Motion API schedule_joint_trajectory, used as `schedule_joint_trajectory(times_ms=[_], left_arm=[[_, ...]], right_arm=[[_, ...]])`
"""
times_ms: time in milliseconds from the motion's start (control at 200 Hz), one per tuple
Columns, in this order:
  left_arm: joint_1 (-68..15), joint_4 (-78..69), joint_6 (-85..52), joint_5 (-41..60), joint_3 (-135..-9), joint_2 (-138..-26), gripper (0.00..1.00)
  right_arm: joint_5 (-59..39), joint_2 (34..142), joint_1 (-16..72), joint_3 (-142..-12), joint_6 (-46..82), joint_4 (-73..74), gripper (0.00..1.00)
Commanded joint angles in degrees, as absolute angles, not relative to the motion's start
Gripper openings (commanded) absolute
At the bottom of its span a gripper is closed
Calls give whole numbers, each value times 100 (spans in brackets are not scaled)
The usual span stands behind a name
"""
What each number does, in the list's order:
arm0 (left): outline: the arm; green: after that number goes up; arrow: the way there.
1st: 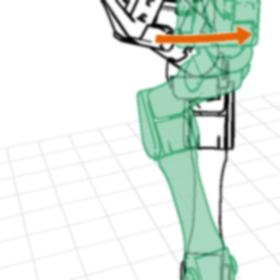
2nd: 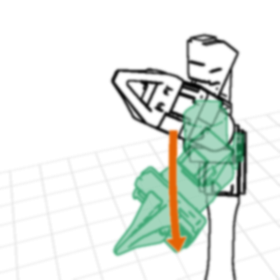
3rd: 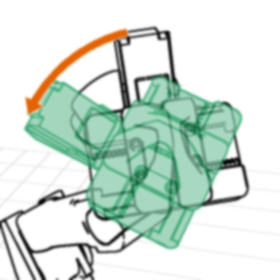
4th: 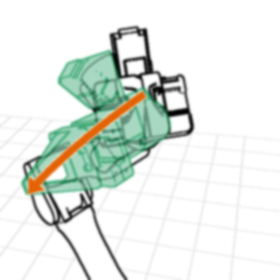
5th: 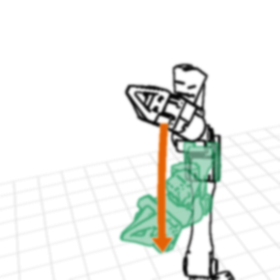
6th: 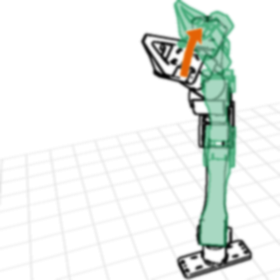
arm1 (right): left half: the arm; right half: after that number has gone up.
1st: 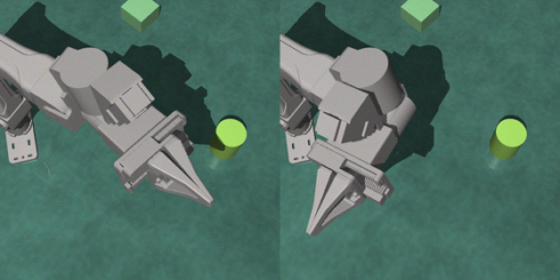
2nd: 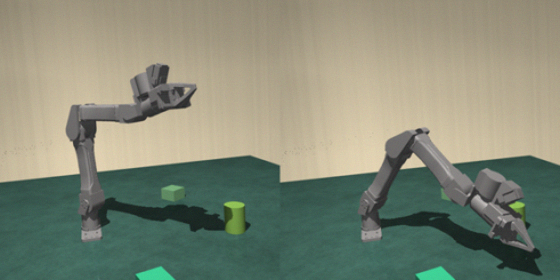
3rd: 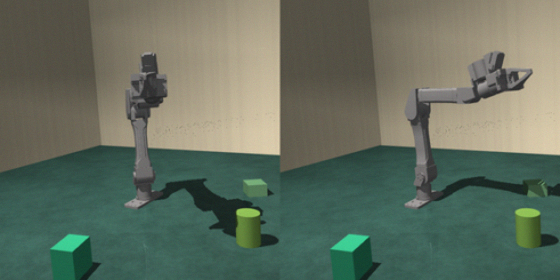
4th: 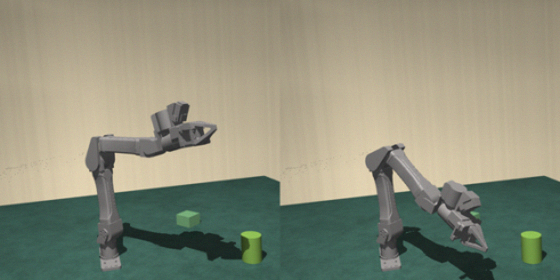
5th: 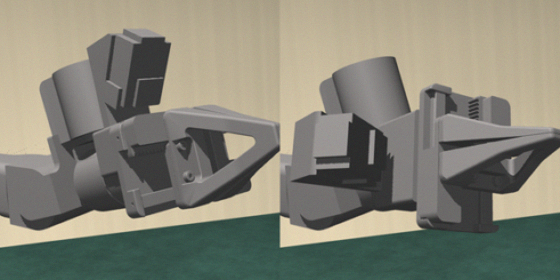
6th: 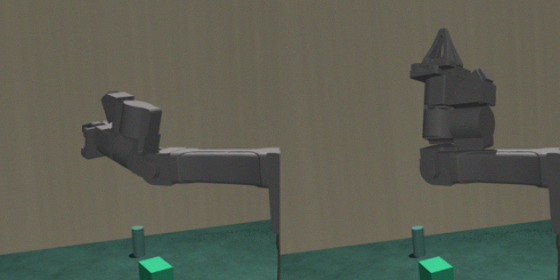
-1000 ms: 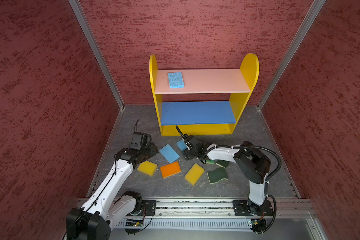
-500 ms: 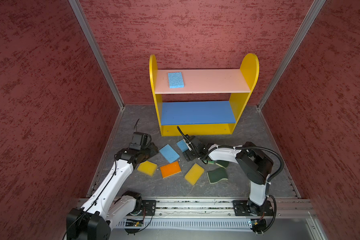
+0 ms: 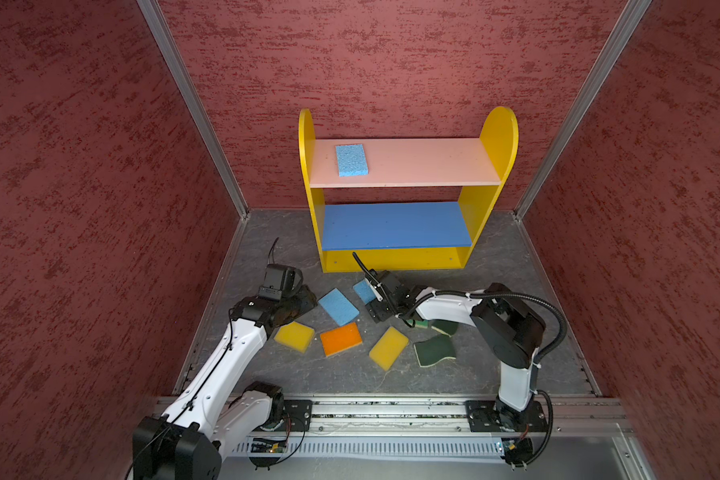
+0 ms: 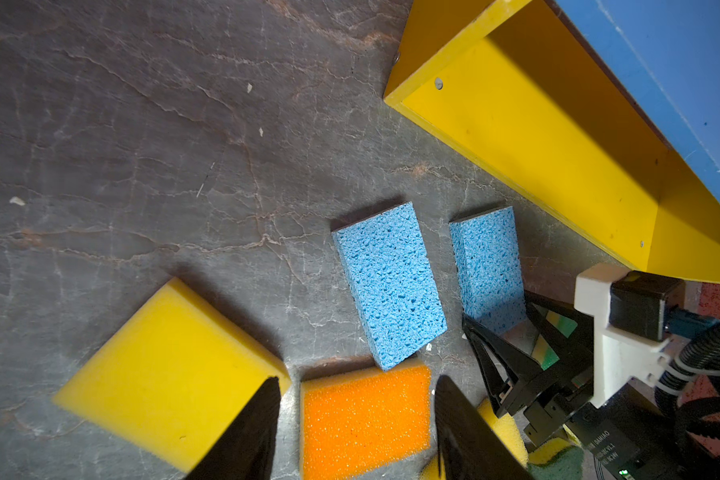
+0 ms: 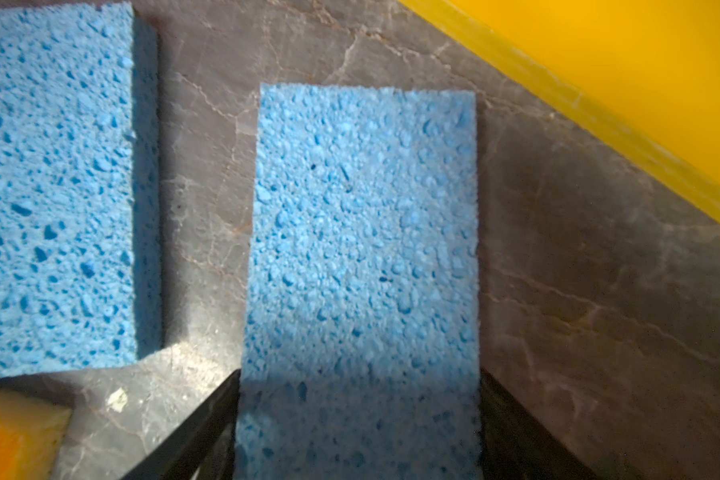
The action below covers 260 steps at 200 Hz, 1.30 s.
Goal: Place and organize the cleaning sponges onto the shelf
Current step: 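Close the right gripper on the light blue sponge's end, then lift the light blue sponge with the right gripper up toward the pink shelf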
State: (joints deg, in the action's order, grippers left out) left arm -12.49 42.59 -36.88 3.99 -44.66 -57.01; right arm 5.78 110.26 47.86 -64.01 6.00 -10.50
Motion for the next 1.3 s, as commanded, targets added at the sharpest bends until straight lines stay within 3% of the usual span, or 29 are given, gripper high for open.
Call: schedule_joint_trajectory(times_ms=[0, 150, 606, 1297], left_arm=[[-1213, 4254, -3727, 402, -4463, -5709, 60], [-1213, 4305, -3733, 376, -4484, -5663, 60], [-1195, 4561, -3573, 283, -4744, -5531, 60], [-1155, 4450, -3367, 343, -5336, -5522, 60]], right_arm=[[430, 11288, 4827, -6111, 455, -1820, 78], [427, 11255, 4825, -6095, 529, -1845, 67], [646, 10792, 4827, -5965, 1239, -1778, 63], [1578, 8579, 4875, -6359, 1692, -3004, 62]])
